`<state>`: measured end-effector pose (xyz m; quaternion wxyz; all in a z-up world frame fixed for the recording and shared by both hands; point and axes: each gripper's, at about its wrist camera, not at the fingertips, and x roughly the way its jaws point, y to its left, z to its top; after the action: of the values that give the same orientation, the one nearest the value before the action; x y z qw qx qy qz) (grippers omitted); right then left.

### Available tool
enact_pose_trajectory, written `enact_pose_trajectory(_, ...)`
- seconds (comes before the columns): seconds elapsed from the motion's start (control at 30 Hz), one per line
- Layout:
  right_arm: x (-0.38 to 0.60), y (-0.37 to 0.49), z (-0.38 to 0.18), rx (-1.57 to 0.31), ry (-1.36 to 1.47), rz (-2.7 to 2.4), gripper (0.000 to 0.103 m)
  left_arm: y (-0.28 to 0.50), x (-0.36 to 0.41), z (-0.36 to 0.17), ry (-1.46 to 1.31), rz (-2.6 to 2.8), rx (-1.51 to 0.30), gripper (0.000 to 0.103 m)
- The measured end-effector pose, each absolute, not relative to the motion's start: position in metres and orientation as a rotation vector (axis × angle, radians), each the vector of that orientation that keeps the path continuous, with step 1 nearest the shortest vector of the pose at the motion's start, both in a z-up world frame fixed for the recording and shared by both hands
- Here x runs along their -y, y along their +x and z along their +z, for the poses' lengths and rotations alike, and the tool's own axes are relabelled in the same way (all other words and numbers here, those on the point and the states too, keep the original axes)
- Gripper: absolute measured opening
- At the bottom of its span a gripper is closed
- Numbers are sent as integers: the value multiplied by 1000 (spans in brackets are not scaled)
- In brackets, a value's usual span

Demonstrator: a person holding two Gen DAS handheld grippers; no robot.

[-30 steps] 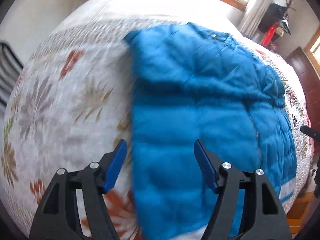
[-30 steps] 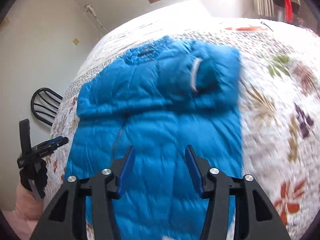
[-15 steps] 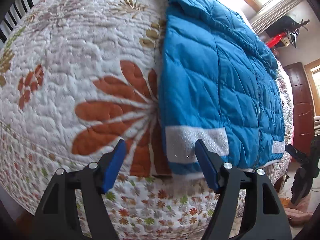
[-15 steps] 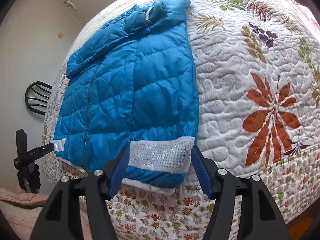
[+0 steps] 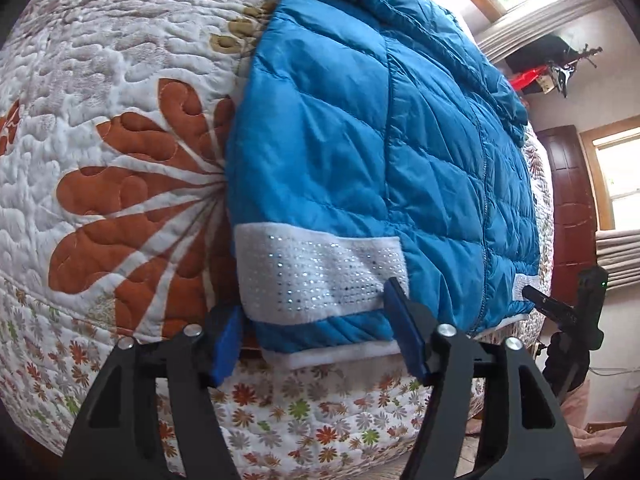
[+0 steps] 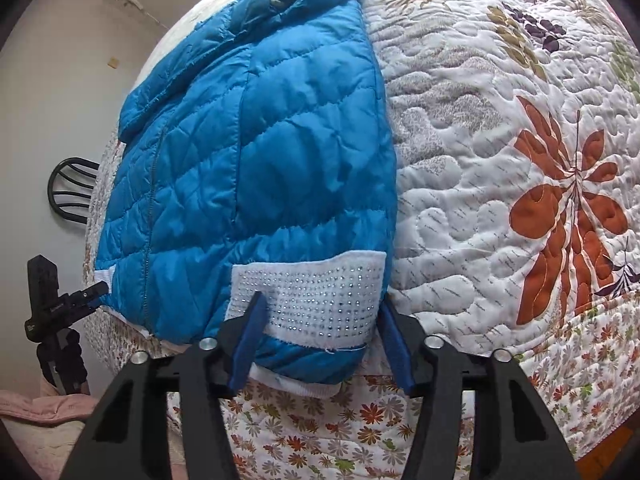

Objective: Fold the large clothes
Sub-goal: 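Grasp the white-banded hem corners with both grippers, then lift the hem with both grippers and fold it toward the collar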

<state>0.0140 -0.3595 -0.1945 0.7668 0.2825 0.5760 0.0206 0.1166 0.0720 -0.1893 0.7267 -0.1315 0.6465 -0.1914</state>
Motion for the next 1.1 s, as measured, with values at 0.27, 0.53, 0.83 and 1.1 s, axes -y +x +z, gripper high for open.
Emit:
enact_pose_trajectory(0.27,363,12,-197,-1219,662,66,19,120,-77,-187,-334,-414,-1427,18)
enact_pose_trajectory(0.53,360,12,-185,-1186,658,99,12,117,-67,-170,-281,-419,-1369,9)
enact_pose_trajectory(0.83,366,21,-130,-1081,680,171,10,127,-60,-113,-308,-495,-1215,9)
enact_pose_trajectory(1.1,382,68,-63,-986,593,217,10,175,-58,-61,-358,-576,-1094,9)
